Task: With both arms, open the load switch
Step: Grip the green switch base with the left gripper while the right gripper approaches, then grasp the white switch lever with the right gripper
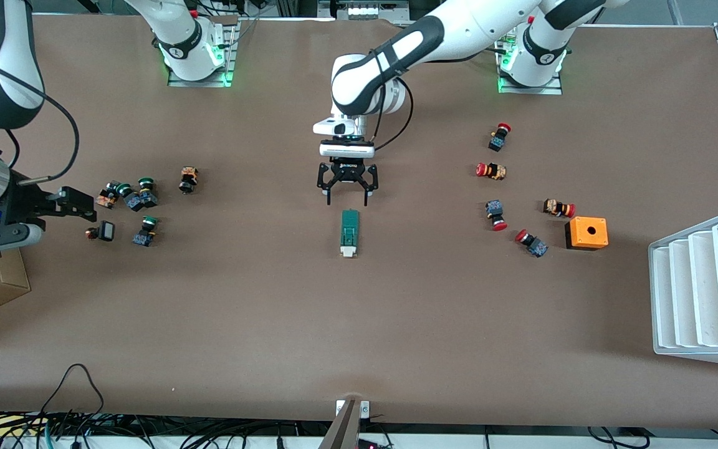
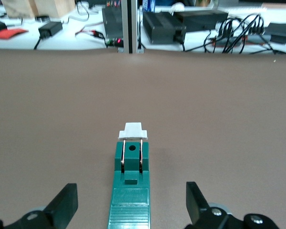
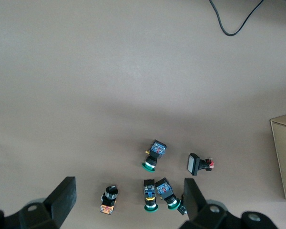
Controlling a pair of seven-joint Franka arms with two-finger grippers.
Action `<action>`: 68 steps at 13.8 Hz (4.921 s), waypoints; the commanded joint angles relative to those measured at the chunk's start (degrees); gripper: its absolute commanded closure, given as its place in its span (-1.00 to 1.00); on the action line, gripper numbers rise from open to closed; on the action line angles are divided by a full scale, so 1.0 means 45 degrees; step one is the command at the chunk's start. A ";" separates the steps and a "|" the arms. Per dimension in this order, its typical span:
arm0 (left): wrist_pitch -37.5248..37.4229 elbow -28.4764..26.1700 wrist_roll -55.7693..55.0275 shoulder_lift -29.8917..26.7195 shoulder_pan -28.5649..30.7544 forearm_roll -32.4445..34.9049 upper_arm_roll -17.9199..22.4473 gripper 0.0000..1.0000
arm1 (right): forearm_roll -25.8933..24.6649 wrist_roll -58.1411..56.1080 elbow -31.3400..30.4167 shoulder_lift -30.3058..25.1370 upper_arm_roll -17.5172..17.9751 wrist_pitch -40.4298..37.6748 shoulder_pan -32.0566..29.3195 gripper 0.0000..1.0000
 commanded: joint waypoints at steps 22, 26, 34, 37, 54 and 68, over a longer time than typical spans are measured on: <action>-0.3602 0.1357 -0.2375 0.3864 -0.0633 0.4836 -0.0300 0.84 | 0.3270 1.6918 0.5391 0.7585 0.0321 0.3887 0.4889 -0.97; -0.3602 0.1357 -0.2395 0.3903 -0.0633 0.4973 -0.0299 1.00 | 0.4203 1.9619 0.5507 0.8484 0.0321 0.4943 0.5497 -0.95; -0.3621 0.1357 -0.2395 0.3864 -0.0633 0.4954 -0.0300 1.00 | 0.6454 2.2842 0.6483 0.9617 0.0341 0.4867 0.5945 -0.91; -0.3621 0.1376 -0.2415 0.3845 -0.0633 0.4954 -0.0300 1.00 | 0.6454 2.3897 0.6504 0.9911 0.0341 0.4925 0.6219 -0.91; -0.3582 0.1415 -0.2376 0.3806 -0.0594 0.4856 -0.0573 1.00 | 0.5965 2.4935 0.6329 0.9912 0.0263 0.4027 0.6923 -0.33; -0.3563 0.1532 -0.2336 0.3806 -0.0594 0.4836 -0.0592 1.00 | 0.5907 2.4995 0.5860 0.9892 0.0204 0.3930 0.7001 -0.11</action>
